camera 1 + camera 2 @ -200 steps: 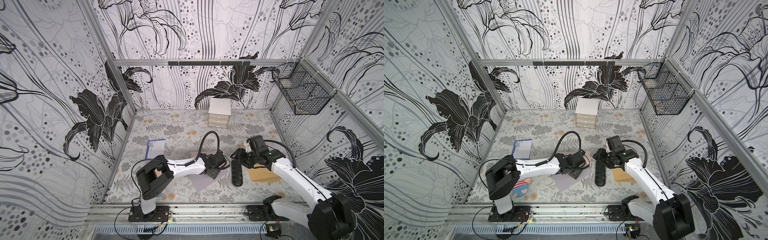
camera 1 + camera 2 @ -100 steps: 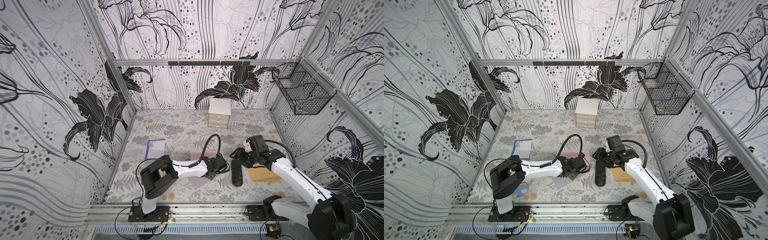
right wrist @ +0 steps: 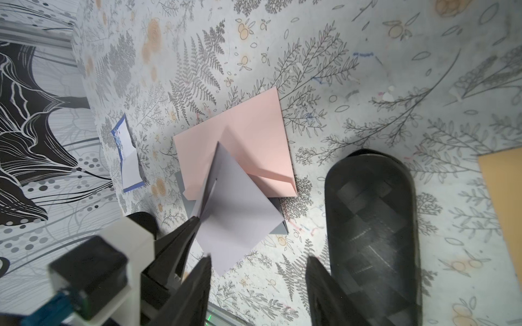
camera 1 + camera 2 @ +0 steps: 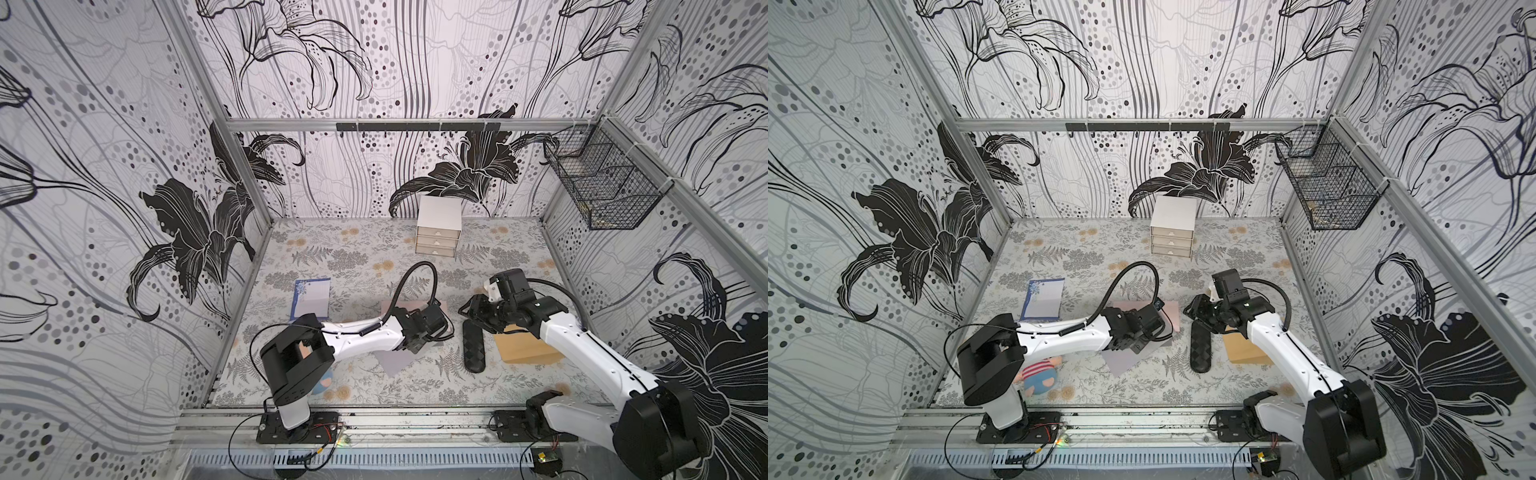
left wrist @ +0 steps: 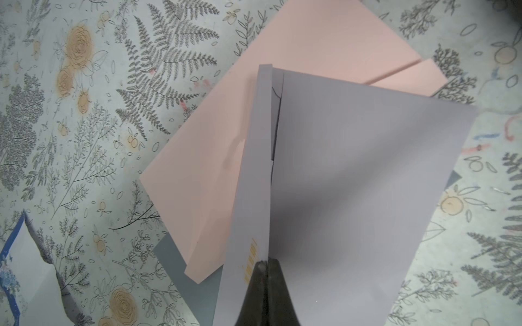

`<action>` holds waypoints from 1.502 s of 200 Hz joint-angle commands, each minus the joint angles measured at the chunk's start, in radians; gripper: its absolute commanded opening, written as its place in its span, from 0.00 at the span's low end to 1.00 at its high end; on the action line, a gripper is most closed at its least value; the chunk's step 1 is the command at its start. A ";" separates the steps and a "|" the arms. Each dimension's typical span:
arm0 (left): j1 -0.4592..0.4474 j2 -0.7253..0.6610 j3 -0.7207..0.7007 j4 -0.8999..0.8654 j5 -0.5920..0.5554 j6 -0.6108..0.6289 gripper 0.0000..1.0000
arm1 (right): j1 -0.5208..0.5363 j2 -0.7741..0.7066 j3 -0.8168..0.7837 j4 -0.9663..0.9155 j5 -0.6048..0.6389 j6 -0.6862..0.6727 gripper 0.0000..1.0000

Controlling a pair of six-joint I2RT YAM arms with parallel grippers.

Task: Take the letter paper out of the envelope
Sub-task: Pick up the envelope from the envelope.

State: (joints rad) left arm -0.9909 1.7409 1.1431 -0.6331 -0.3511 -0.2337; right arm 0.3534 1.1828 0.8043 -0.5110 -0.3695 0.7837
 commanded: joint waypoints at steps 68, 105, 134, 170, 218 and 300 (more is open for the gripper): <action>0.285 -0.162 0.181 -0.160 0.338 0.262 0.00 | -0.005 0.223 0.352 -0.036 -0.157 -0.449 0.59; 0.445 -0.132 0.313 -0.261 0.603 0.347 0.00 | -0.005 0.376 0.509 -0.040 -0.217 -0.610 0.58; 0.524 -0.095 0.382 -0.339 0.774 0.403 0.00 | -0.015 0.482 0.637 -0.044 -0.339 -0.692 0.57; 0.617 -0.082 0.419 -0.401 0.898 0.455 0.00 | -0.038 0.575 0.735 -0.030 -0.505 -0.737 0.57; 0.714 -0.038 0.514 -0.503 1.105 0.523 0.00 | -0.036 0.607 0.668 0.042 -0.574 -0.841 0.59; 0.719 -0.038 0.527 -0.519 1.173 0.534 0.00 | -0.037 0.627 0.729 0.141 -0.536 -1.026 0.72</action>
State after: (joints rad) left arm -0.2703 1.6924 1.6394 -1.1316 0.7773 0.2718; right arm 0.3176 1.7813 1.4727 -0.3717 -0.8608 -0.1417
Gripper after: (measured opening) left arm 0.046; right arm 0.698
